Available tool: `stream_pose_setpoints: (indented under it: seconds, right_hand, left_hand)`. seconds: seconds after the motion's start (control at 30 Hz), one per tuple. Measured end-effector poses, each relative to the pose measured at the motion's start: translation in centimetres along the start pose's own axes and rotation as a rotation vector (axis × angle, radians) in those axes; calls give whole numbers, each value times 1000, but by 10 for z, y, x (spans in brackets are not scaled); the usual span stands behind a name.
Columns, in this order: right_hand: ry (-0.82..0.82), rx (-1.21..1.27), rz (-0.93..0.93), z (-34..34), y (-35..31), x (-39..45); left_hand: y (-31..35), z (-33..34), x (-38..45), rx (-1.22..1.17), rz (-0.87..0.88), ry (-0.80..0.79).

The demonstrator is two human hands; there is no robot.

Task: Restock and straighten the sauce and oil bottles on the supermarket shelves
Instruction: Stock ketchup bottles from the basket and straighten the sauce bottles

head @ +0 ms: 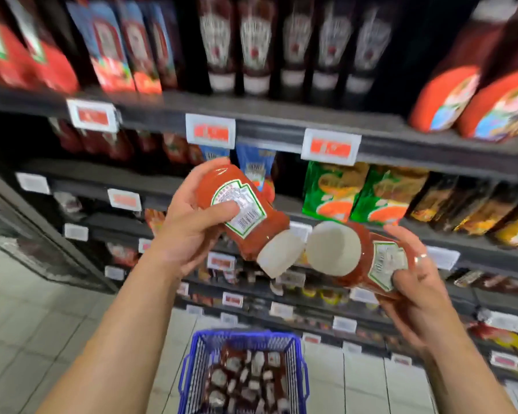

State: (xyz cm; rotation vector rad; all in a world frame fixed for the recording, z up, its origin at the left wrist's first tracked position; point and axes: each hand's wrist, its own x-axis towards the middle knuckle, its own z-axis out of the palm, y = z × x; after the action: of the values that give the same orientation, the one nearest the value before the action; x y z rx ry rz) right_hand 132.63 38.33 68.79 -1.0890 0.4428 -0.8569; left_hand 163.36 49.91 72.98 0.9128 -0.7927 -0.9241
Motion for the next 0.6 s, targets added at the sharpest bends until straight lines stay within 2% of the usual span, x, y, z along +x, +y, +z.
stream_pose_setpoints:
  seconds: [0.13,0.3,0.47,0.6]
  right_hand:
    - [23,-51,-209,21,-68,25]
    - [-54,-234,-342,62,-126,70]
    - [75,-311,-453,105,-152,122]
    - [233,-403,-481,130,-147,158]
  left_hand:
    - [53,22,28,99,158,-14]
    - [102,37,83,215,267,-29]
    - [126,30,132,383,297,-103]
    - [132,12,160,374,325,-142]
